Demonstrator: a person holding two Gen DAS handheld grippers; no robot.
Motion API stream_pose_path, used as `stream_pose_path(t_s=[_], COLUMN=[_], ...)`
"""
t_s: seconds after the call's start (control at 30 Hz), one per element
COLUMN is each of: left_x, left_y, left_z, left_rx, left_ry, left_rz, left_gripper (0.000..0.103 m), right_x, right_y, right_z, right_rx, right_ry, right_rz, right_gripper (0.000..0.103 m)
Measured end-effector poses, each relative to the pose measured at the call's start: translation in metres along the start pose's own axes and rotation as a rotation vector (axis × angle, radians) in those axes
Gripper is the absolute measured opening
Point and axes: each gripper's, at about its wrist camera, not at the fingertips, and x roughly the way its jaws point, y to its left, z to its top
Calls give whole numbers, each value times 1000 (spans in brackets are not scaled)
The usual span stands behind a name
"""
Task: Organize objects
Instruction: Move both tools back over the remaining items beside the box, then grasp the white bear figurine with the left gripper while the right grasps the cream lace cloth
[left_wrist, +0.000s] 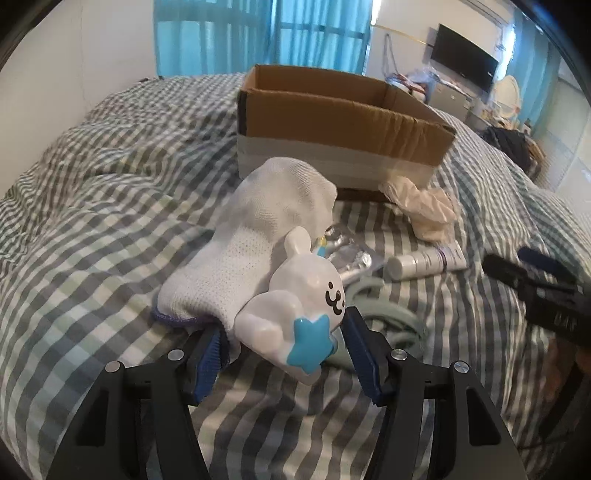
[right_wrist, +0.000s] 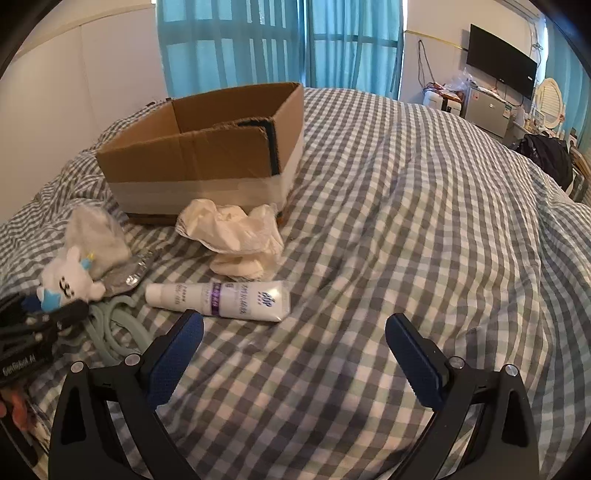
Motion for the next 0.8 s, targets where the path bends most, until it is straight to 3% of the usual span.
stream_pose_path(t_s=[0.17, 0.3, 0.47, 0.67, 0.8], left_x=[-9, -26, -34, -1, 17], left_y=[-6, -8, -5, -20, -24], left_z=[-2, 3, 10, -6, -15], left_rx=[31, 53, 32, 58, 83], left_ry=[-14, -72, -110, 2, 35], left_rz=[52, 108, 87, 62, 93], left_gripper=[67, 69, 71, 71, 67], right_x=[-1, 2, 11, 39, 67], right_y=[12, 16, 13, 20, 24], right_z=[7, 10, 20, 43, 52], right_rx=[-18, -35, -31, -55, -63], right_ry=[-10, -12, -13, 5, 49], right_rz=[16, 15, 20, 63, 90], right_gripper=[99, 99, 99, 99, 99])
